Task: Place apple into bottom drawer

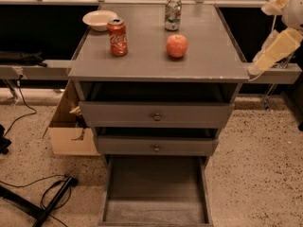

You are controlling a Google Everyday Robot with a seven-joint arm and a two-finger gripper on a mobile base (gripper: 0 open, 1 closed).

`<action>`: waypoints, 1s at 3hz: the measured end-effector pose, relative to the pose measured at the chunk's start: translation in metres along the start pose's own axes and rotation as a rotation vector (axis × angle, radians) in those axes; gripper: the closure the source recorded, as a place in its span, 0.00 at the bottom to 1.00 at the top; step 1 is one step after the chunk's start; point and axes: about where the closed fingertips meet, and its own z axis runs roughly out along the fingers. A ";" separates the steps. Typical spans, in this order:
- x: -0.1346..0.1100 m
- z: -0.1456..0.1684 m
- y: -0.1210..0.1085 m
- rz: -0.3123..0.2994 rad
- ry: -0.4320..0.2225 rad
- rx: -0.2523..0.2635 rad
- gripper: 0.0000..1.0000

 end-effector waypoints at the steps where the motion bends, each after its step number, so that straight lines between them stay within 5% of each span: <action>1: -0.017 0.054 -0.067 0.049 -0.253 0.023 0.00; 2: -0.021 0.101 -0.091 0.111 -0.373 0.006 0.00; 3: -0.020 0.102 -0.091 0.111 -0.372 0.005 0.00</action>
Offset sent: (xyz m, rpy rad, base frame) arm 0.1742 0.0319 -0.0451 0.5120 -0.1088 0.0501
